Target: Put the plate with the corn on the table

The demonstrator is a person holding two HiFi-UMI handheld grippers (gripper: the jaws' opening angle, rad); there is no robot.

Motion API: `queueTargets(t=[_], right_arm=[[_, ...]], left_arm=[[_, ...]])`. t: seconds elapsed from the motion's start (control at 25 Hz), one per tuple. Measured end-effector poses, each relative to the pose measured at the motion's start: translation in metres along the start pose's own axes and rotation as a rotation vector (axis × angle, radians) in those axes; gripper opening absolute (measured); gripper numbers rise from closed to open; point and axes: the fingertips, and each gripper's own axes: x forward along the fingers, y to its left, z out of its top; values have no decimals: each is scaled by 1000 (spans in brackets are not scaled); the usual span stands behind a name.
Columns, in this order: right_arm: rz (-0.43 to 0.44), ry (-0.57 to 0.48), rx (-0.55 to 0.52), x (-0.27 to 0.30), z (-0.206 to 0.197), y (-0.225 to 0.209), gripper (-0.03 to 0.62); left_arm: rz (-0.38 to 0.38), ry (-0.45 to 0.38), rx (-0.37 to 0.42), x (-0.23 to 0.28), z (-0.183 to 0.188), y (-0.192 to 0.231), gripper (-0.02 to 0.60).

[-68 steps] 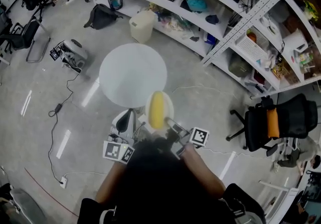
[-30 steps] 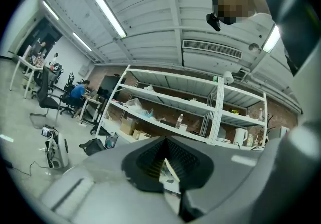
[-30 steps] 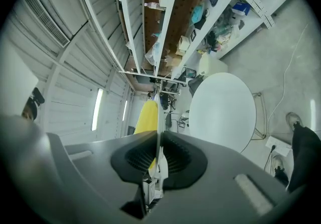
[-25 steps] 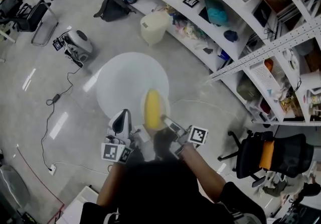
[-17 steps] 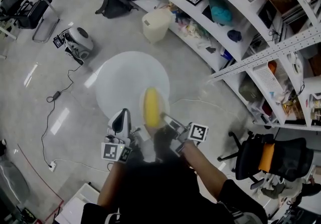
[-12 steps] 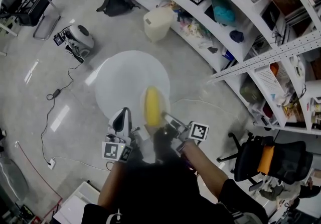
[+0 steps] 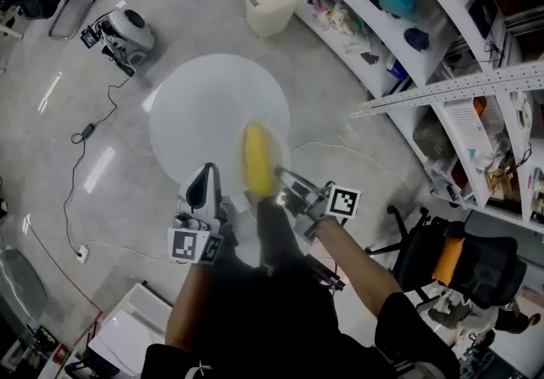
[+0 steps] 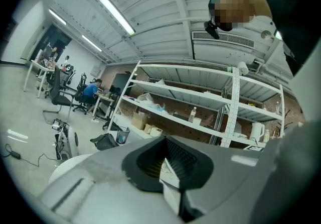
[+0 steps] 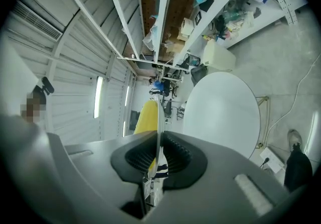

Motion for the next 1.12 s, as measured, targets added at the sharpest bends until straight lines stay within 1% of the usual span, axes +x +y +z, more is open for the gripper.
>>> queueTargets(t=[0.24, 0.56, 0.8, 1.0, 1.12], right_arm=[[4, 39, 17, 9, -4, -36, 40], [5, 85, 8, 22, -11, -86, 40], [12, 89, 19, 31, -16, -118, 40], [-20, 80, 32, 34, -19, -151, 40], [-15, 71, 39, 38, -19, -162, 40]], left_arm=[[19, 23, 4, 3, -36, 16, 3], [41, 23, -16, 6, -69, 40, 3], [37, 51, -13, 5, -93, 45, 3], [38, 64, -29, 1, -112, 50, 3], [32, 69, -26, 6, -119, 54, 3]])
